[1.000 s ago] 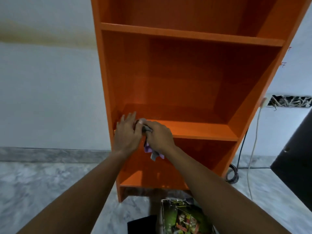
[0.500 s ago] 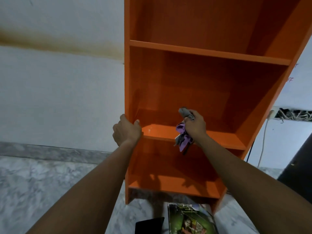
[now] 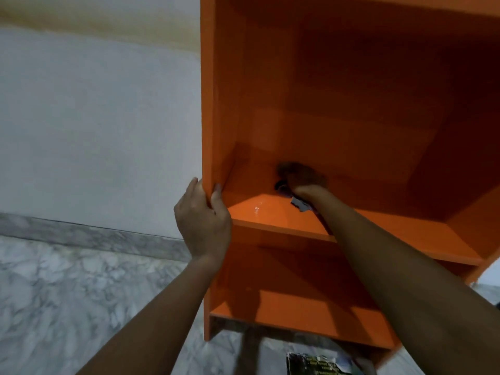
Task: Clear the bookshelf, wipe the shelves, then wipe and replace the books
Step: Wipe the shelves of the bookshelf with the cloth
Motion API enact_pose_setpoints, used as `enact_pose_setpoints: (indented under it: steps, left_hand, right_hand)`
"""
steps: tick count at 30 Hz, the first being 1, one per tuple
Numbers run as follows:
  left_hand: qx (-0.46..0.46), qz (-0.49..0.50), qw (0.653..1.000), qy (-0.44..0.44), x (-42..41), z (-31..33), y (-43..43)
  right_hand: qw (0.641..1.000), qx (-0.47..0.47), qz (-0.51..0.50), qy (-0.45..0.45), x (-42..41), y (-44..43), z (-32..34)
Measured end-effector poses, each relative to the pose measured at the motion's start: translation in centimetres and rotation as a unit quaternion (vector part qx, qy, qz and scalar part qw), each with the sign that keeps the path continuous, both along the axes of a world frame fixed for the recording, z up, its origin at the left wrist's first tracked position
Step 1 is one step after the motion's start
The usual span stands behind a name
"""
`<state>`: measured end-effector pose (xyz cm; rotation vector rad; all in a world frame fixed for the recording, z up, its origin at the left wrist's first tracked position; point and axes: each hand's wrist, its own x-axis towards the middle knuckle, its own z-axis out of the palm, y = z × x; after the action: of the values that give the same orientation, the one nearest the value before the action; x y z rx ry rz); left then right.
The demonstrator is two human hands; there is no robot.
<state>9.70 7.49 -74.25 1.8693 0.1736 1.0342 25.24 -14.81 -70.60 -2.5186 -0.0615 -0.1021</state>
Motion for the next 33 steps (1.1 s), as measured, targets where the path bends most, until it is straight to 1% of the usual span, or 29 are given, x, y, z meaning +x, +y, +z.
enact_pose_setpoints:
  steps: [2, 6, 8, 10, 12, 16, 18, 21, 23, 24, 26, 28, 31, 33]
  left_hand:
    - [0.017, 0.0, 1.0, 0.0, 0.1, -0.3, 0.3]
    - [0.019, -0.012, 1.0, 0.01, 0.1, -0.9, 0.5]
    - [0.009, -0.011, 1.0, 0.02, 0.1, -0.8, 0.4]
    - [0.007, -0.01, 0.999, 0.034, 0.0, -0.6, 0.4]
    - [0.01, -0.016, 0.998, 0.054, -0.5, -0.2, 0.7]
    - [0.019, -0.042, 0.996, 0.077, -2.1, 1.4, 1.1]
    - [0.021, -0.069, 0.993, 0.093, -3.3, 2.6, 1.5]
    - [0.034, -0.144, 0.978, 0.147, -3.8, 4.0, 2.9]
    - [0.019, -0.194, 0.966, 0.169, -4.4, 5.1, 3.7]
    - [0.019, -0.203, 0.964, 0.17, -4.7, 5.6, 4.1]
    - [0.051, -0.192, 0.966, 0.163, -4.8, 6.2, 4.7]
    - [0.101, -0.175, 0.966, 0.162, -4.6, 6.5, 5.3]
    - [0.174, -0.154, 0.96, 0.154, -4.1, 6.4, 5.8]
    - [0.189, -0.151, 0.961, 0.135, -3.4, 5.9, 5.9]
  right_hand:
    - [1.0, 0.023, 0.015, -0.005, -2.1, 3.5, 1.8]
    - [0.991, 0.004, 0.133, 0.003, -4.7, 8.9, 3.0]
    - [0.986, 0.009, 0.165, -0.011, -6.2, 10.4, 3.0]
    - [0.985, 0.008, 0.173, -0.012, -7.6, 10.8, 2.9]
    - [0.983, -0.011, 0.183, -0.031, -9.5, 10.4, 3.0]
    - [0.972, -0.078, 0.205, -0.088, -13.1, 9.6, 2.6]
    - [0.965, -0.081, 0.223, -0.113, -15.1, 9.6, 2.4]
    - [0.959, -0.063, 0.241, -0.133, -17.3, 9.3, 2.0]
    - [0.953, -0.071, 0.259, -0.139, -18.3, 9.0, 2.3]
    - [0.951, -0.071, 0.27, -0.132, -18.6, 8.9, 2.8]
    - [0.95, -0.056, 0.288, -0.103, -18.7, 8.4, 4.0]
    - [0.957, -0.013, 0.271, -0.098, -17.8, 7.9, 5.1]
    - [0.972, 0.08, 0.173, -0.135, -14.8, 7.7, 6.2]
    - [0.979, 0.091, 0.123, -0.138, -12.0, 8.5, 6.6]
